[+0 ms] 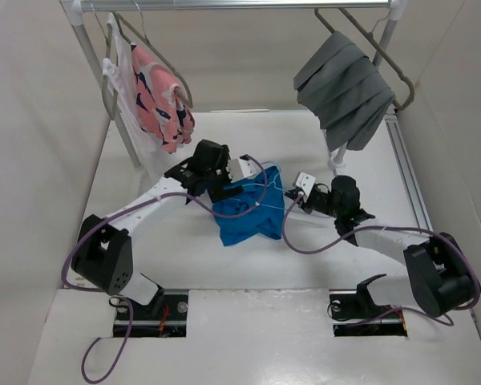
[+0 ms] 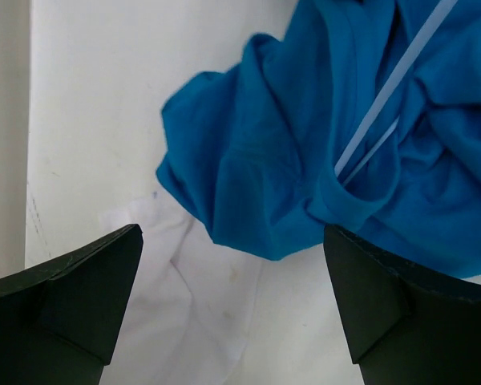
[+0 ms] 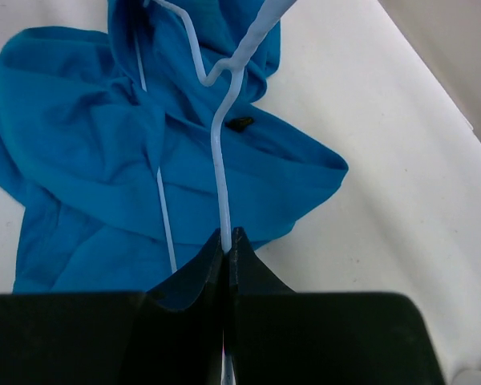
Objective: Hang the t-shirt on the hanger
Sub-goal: Place tshirt on hanger
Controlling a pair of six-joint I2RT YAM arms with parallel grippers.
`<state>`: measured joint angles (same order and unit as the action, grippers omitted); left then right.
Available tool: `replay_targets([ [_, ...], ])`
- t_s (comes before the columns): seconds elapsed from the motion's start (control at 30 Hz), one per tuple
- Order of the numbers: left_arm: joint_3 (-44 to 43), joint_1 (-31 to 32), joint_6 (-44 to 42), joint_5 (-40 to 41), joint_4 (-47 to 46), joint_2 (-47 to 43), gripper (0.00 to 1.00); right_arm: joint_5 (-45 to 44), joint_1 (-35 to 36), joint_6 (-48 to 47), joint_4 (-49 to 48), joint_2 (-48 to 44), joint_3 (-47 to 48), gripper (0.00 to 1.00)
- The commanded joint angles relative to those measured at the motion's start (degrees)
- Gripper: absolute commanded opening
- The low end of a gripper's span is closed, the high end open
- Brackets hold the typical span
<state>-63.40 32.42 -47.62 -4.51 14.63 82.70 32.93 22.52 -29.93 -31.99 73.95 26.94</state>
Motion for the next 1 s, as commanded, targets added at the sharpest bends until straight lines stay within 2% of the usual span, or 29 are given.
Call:
replay_targets([
  [0.0, -0.32, -0.95, -5.72, 1.27, -4.7, -1.67, 0.93, 4.51, -0.29, -2.84, -4.75, 0.31, 3.47, 0.0],
  [0.1, -1.72, -2.53, -10.56, -4.69, 0.29, -0.44, 0.93, 4.51, -0.29, -2.85, -4.75, 0.31, 3.47, 0.0],
  [0.17, -3.39, -3.77, -12.84, -11.18, 6.88, 0.19, 0.93, 4.51, -0.29, -2.85, -4.75, 0.31, 3.47, 0.0],
  [0.27, -4.63, -3.77, -17.42, -13.33, 11.81, 1.76, 0.92, 5.04, -0.29, -2.85, -4.75, 0.31, 3.47, 0.0],
  [0.47, -1.82, -3.77, -16.11, -11.75, 3.92, 6.33, 0.92, 6.27, -0.29, -2.85, -4.22, 0.31, 4.53, 0.0],
  [0.57, -2.96, -3.77, -16.8, -15.43, 5.4, 8.09, 0.92, 6.27, -0.29, -2.85, -3.7, -0.21, 5.05, 0.0],
  [0.63, -2.96, -3.77, -18.21, -18.15, 6.81, 9.15, 0.88, 6.27, -0.29, -2.85, -3.7, -0.21, 5.05, 0.0],
  [0.7, -2.96, -3.77, -19.01, -18.69, 7.52, 9.94, 0.65, 6.27, -0.29, -2.85, -3.08, -0.21, 5.05, 0.0],
  [0.8, -6.29, -4.3, -16.72, -21.32, 9.27, 11.35, 0.39, 6.27, -0.29, -2.85, -3.08, -1.35, 5.05, 0.0],
  [0.9, -10.06, -4.3, -16.19, -24.83, 13.31, 11.35, 0.24, 6.27, -0.29, -2.32, -2.47, -1.96, 5.05, 0.0],
  [0.97, -11.83, -4.3, -16.19, -26.77, 16.37, 10.04, 0.22, 6.27, -0.29, -2.32, -2.47, -2.58, 5.05, 0.0],
])
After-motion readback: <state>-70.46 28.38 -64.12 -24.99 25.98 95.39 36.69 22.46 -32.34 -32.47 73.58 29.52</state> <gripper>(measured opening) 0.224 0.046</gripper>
